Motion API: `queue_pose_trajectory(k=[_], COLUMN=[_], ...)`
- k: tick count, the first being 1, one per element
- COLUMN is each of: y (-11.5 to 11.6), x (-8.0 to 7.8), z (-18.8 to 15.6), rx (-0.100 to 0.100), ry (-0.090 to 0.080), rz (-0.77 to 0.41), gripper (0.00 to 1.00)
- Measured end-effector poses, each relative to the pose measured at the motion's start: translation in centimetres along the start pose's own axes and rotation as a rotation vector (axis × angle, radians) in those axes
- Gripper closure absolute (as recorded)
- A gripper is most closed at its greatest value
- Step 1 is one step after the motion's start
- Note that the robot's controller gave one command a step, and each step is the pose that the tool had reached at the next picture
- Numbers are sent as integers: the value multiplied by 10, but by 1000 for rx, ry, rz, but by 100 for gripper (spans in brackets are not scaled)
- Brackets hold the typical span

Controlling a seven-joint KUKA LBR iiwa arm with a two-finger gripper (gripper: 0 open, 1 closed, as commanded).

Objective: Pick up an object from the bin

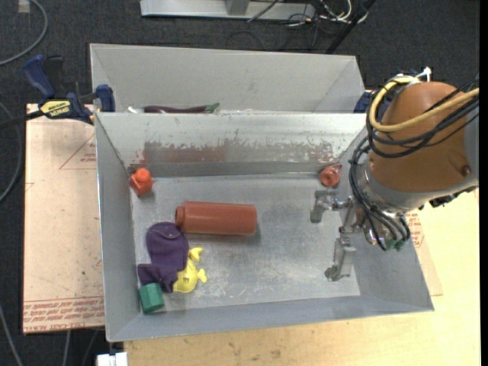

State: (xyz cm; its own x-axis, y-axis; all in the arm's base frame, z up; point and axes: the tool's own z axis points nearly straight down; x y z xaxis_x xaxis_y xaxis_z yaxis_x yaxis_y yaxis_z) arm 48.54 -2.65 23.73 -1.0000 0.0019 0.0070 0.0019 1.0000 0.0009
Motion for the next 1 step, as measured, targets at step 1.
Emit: queue_pose_trajectory(k=[1], y=[0], x=[-1], z=[-4], rx=[0], ry=[-7], rz=[-1], gripper=[0])
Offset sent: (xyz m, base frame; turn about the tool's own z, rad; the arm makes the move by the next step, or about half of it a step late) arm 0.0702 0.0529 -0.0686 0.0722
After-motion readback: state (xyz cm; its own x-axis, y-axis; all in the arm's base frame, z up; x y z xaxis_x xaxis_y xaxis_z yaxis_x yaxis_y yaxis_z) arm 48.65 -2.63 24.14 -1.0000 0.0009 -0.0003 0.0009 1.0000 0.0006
